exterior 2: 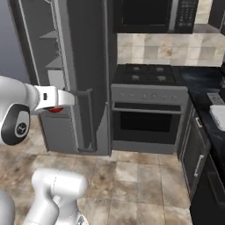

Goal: Place one tomato and one chicken drumstick in each tupperware on the nearby counter, to pack two identical lunches.

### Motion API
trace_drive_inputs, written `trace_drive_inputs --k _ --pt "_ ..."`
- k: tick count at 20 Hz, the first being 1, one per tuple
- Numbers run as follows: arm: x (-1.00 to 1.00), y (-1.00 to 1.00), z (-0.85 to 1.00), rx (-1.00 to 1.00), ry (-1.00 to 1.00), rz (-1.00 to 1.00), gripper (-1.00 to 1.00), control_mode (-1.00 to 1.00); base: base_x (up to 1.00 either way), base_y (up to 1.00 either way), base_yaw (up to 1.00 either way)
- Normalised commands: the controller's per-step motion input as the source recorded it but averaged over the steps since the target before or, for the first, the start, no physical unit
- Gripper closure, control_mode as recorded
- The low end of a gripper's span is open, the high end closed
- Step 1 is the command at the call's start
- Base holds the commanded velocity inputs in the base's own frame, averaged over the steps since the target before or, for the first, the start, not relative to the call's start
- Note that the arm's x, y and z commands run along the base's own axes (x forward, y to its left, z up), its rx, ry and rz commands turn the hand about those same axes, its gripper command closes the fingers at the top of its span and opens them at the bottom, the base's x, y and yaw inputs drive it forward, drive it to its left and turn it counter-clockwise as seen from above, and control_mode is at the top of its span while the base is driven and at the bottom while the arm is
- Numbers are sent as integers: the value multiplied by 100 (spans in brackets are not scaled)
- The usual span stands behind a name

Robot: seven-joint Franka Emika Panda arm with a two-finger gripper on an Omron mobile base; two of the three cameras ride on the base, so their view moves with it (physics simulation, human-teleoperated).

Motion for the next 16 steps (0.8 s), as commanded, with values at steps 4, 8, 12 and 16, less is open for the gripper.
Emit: trace_drive_inputs --k 4,8,12,16 --pt "0 0 0 0 0 0 100 100 0 -100 -11" --pt "0 0 0 0 0 0 100 100 0 -99 -13" --pt "0 0 0 0 0 0 100 100 16 -67 -15" --pt "0 0 0 0 0 0 100 100 66 -12 -13"
